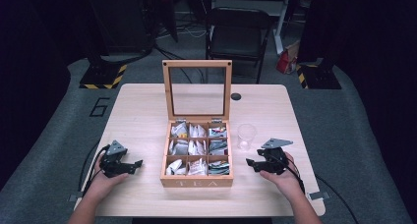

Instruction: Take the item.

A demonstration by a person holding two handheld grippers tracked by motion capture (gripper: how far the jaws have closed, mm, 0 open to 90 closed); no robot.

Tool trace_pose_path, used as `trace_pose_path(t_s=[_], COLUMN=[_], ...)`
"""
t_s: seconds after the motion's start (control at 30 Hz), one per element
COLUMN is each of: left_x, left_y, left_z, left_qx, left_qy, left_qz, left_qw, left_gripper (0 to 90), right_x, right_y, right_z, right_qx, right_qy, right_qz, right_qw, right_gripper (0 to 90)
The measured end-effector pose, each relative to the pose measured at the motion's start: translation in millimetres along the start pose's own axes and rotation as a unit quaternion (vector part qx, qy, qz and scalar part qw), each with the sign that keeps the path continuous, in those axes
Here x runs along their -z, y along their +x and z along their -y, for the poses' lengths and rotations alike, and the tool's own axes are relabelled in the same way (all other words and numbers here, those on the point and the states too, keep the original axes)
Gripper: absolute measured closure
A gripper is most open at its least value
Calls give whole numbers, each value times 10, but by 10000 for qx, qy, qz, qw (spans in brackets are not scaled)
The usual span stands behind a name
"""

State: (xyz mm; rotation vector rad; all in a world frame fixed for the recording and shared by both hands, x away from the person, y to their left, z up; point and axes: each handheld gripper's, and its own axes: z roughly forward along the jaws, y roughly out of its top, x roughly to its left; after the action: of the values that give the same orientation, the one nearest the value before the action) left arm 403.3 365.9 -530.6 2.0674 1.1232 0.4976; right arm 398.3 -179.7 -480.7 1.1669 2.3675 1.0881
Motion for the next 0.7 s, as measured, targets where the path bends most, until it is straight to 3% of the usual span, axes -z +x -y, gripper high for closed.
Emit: trace_pose_path(t_s=[0.37,0.7], left_x=[0,-3], left_y=[0,5], left_z=[0,-2], left_qx=[-4,-32], left_qy=[4,-15], left_qz=[-1,-7], left_qw=[10000,10000], left_gripper=[135,135], right_x=[81,103], right_y=[40,105], right_z=[-142,-268], right_qx=[-17,134], right_qy=[-69,-56], right_qz=[-105,-194], right_qw=[9999,9997], right_gripper=[366,366])
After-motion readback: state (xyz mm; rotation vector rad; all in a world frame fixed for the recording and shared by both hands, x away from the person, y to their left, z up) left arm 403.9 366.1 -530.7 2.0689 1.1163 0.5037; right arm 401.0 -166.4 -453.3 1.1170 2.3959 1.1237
